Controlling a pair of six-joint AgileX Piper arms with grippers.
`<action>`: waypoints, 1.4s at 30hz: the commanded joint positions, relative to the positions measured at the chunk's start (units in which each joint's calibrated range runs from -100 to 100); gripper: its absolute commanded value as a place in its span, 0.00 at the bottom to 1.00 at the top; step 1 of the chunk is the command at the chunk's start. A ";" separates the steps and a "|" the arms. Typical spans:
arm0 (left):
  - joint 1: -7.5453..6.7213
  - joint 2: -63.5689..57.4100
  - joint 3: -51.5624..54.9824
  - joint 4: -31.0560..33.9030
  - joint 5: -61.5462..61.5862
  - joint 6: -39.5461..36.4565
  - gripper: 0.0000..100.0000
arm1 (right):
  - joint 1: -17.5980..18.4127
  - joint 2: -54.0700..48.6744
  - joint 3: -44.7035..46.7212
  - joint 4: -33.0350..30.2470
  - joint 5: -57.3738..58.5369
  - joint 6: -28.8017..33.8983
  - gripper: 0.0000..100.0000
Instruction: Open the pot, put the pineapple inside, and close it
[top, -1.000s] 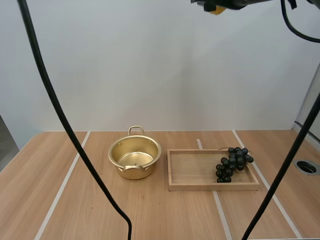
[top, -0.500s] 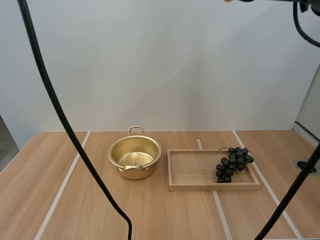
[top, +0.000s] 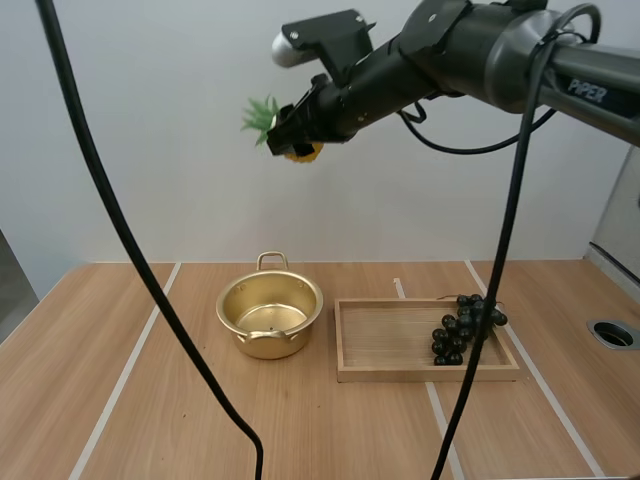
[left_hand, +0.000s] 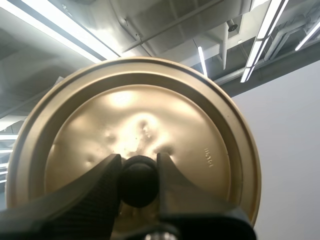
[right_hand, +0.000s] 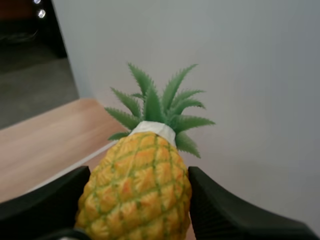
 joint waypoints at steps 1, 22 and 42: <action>-0.06 -0.27 -0.31 0.27 -2.34 -0.26 0.00 | 1.45 3.84 0.20 -4.76 6.13 -0.29 0.00; -0.06 -0.27 -0.31 3.98 -1.57 -0.26 0.00 | 1.84 28.19 0.38 -7.08 12.46 0.97 0.00; -0.06 -0.16 -0.31 2.77 -2.25 -0.26 0.00 | 7.39 33.22 0.38 -13.80 10.36 0.39 1.00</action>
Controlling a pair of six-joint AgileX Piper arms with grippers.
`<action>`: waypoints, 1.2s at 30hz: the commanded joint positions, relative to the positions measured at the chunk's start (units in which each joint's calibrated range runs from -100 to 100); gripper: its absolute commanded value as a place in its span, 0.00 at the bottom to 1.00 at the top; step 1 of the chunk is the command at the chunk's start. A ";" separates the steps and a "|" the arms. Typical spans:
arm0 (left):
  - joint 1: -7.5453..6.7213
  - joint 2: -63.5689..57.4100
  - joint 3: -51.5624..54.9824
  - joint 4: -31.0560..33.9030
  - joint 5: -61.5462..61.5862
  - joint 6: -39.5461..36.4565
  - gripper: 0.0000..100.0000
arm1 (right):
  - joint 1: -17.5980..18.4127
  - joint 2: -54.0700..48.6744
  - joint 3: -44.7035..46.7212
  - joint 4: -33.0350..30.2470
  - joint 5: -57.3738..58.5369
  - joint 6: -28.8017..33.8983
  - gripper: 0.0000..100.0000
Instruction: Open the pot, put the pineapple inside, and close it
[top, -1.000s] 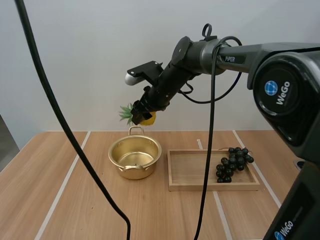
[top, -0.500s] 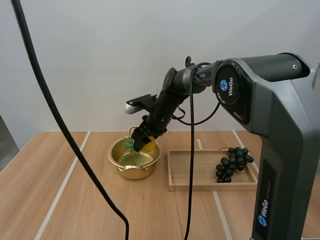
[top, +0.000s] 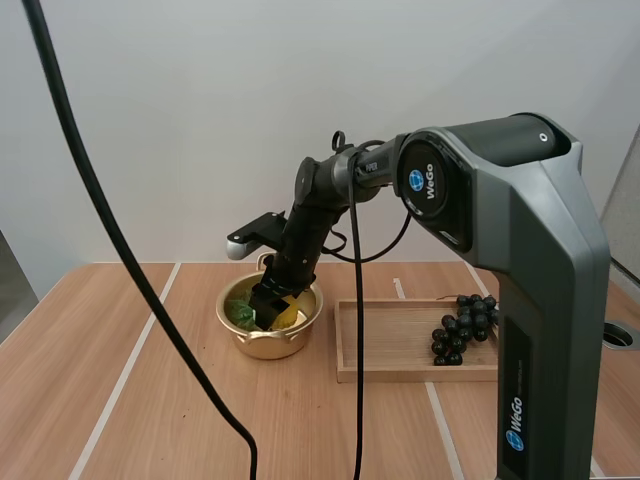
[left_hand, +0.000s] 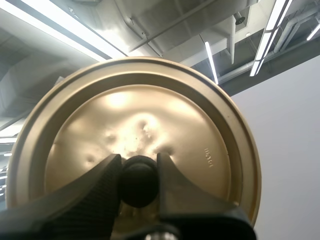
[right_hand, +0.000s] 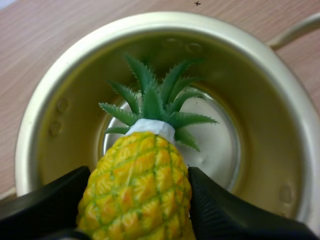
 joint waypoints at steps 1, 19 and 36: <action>-0.06 -0.16 -0.31 -0.88 -2.25 -0.26 0.00 | 3.22 -0.43 0.08 -3.21 -0.56 -0.86 1.00; -0.06 -0.16 -0.31 -1.17 2.41 -0.46 0.00 | 2.57 -20.90 -0.07 -13.19 -16.90 8.83 1.00; -0.06 8.04 2.78 -18.71 26.69 5.54 0.00 | -13.80 -48.81 -0.07 -16.83 -28.35 23.73 1.00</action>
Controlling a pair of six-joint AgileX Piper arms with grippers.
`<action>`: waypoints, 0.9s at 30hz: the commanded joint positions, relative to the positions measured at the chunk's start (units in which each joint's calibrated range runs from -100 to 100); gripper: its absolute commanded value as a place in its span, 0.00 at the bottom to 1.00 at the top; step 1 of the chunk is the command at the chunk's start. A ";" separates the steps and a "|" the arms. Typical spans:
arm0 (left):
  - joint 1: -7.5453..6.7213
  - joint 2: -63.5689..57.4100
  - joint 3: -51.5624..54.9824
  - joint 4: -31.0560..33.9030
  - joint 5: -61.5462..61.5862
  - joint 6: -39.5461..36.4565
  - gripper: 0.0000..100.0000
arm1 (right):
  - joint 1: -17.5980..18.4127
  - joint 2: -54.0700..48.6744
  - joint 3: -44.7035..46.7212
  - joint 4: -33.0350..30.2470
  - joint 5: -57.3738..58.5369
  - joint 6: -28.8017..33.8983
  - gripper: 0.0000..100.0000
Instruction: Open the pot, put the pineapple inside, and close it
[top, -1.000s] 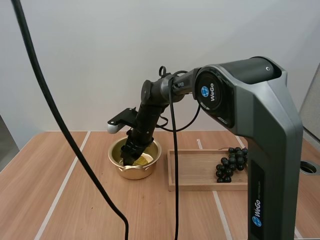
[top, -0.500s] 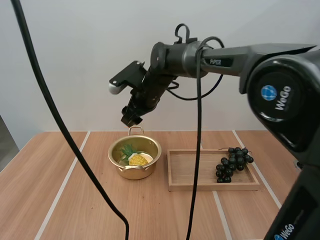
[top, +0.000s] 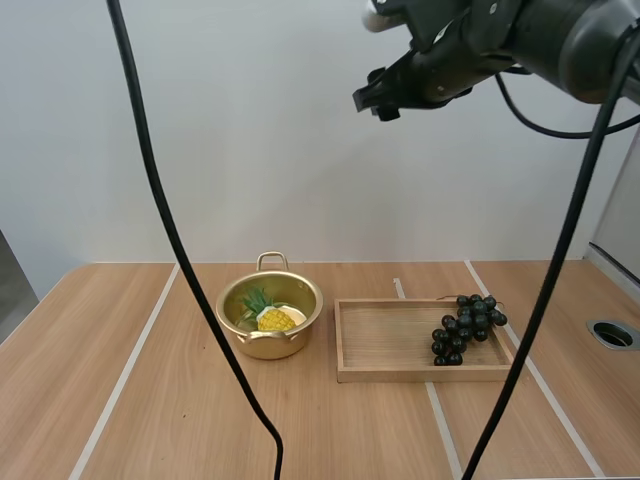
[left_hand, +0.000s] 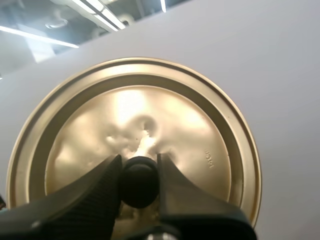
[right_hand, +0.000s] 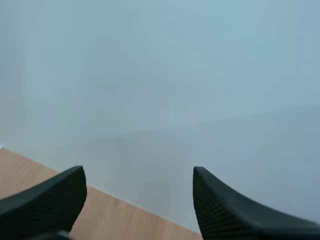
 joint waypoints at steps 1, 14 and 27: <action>-0.06 1.75 3.45 -5.99 2.11 4.72 0.00 | -2.52 -5.62 -0.07 -0.29 -2.34 0.68 1.00; -0.06 1.96 38.60 -15.79 -18.28 10.11 0.00 | -3.74 -18.82 -0.07 -3.86 -2.85 0.69 1.00; -0.16 6.42 61.38 -27.94 -29.31 24.06 0.00 | -3.74 -19.48 -0.07 -8.10 2.53 3.21 1.00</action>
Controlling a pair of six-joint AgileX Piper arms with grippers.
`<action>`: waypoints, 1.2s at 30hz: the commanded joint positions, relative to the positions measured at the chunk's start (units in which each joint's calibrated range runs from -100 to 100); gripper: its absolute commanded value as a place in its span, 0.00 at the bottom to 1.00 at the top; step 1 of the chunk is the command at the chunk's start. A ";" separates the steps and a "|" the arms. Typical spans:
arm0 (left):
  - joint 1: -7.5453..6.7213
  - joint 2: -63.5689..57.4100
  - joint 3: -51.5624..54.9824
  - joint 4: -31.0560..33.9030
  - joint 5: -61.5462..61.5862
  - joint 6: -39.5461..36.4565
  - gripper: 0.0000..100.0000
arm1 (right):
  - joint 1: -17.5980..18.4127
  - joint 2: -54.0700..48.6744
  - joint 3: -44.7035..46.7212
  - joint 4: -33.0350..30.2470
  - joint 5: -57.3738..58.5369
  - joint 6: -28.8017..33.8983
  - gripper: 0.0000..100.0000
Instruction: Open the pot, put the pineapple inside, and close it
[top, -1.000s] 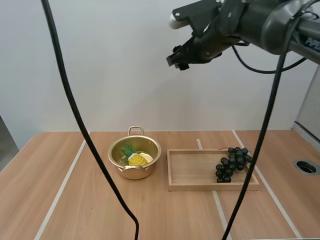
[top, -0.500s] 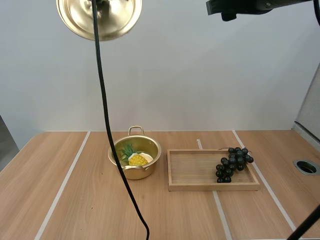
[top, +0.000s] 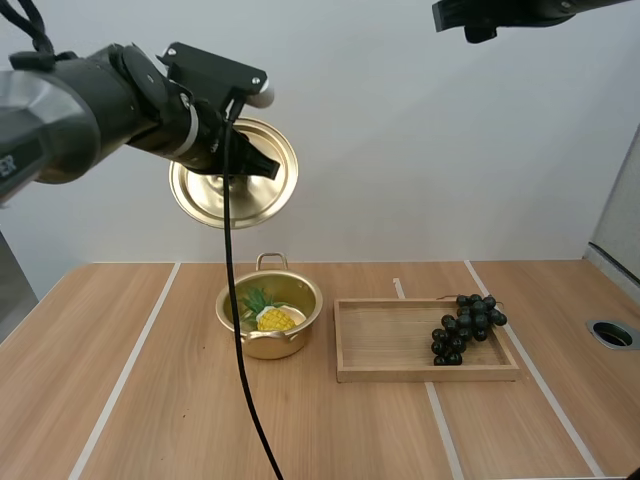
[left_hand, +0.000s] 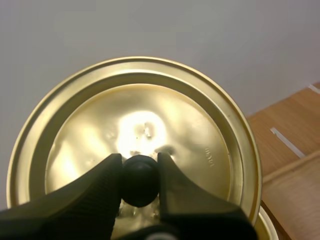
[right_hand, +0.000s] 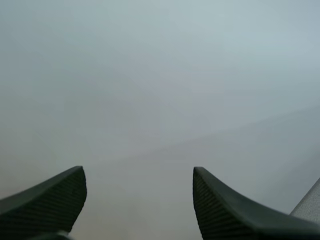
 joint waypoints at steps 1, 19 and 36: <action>-0.16 2.49 0.50 -2.35 1.27 1.68 0.00 | -0.24 -0.79 -0.07 -0.42 1.10 0.50 1.00; -0.16 18.67 0.50 -3.41 29.57 10.69 0.00 | -0.24 -0.79 -0.07 0.08 11.71 1.34 1.00; -0.16 28.10 -6.57 -5.19 30.94 11.38 0.00 | -0.24 -0.79 -0.07 0.08 13.71 1.34 1.00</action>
